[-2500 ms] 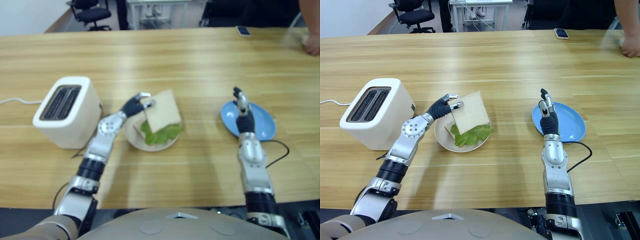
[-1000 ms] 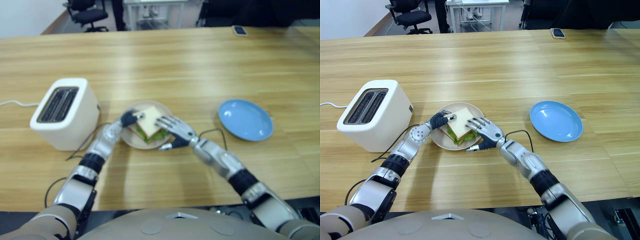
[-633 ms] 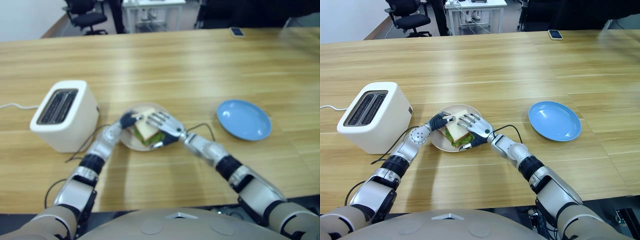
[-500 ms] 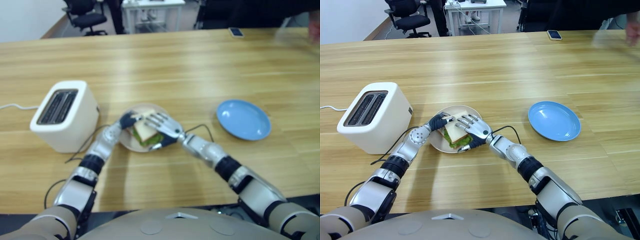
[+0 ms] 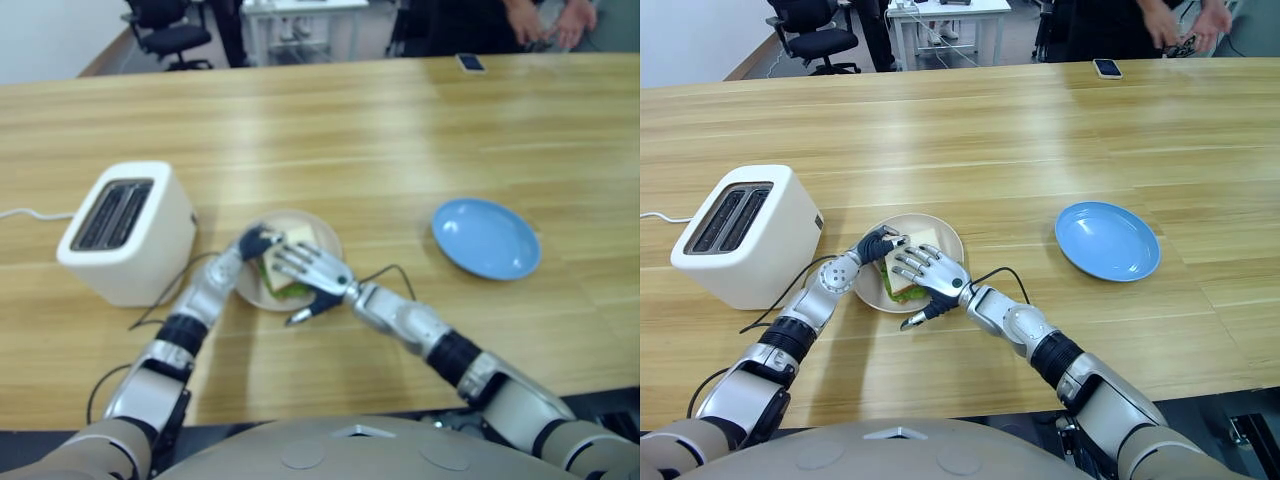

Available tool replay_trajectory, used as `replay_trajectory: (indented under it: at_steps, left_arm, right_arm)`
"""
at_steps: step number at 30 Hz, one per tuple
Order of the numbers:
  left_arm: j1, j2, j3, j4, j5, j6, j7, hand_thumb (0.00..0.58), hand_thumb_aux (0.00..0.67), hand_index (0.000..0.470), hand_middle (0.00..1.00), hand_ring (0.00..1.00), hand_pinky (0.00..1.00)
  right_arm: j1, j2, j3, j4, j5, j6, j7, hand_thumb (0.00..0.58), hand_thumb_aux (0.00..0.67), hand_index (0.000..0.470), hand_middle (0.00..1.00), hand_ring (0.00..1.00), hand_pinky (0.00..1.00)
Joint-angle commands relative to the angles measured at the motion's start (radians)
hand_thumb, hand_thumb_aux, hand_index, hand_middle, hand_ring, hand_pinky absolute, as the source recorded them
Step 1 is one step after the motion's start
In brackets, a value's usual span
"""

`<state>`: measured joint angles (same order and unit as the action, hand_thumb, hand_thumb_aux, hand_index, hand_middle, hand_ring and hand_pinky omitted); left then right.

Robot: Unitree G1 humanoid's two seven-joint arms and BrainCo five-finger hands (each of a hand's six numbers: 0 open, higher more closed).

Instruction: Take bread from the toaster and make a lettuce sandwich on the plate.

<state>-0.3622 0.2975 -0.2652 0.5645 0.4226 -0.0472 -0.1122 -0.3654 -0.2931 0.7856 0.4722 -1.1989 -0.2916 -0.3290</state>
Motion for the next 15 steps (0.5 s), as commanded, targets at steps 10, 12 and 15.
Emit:
replay_trajectory:
  at_steps: [10,12,15]
  left_arm:
    - [0.085,0.085,0.171,-0.602,0.276,-0.054,0.461,0.0,0.0,0.0,0.0,0.0,0.0]
    - [0.108,0.091,0.189,-0.658,0.311,-0.045,0.486,0.0,0.0,0.0,0.0,0.0,0.0]
    - [0.137,0.088,0.201,-0.703,0.302,-0.038,0.461,0.0,0.0,0.0,0.0,0.0,0.0]
  right_arm:
    - [0.02,0.054,0.126,0.175,0.001,-0.037,0.119,0.0,0.0,0.0,0.0,0.0,0.0]
    - [0.021,0.05,0.126,0.168,0.004,-0.033,0.124,0.0,0.0,0.0,0.0,0.0,0.0]
    - [0.026,0.032,0.117,0.15,0.009,-0.032,0.118,0.0,0.0,0.0,0.0,0.0,0.0]
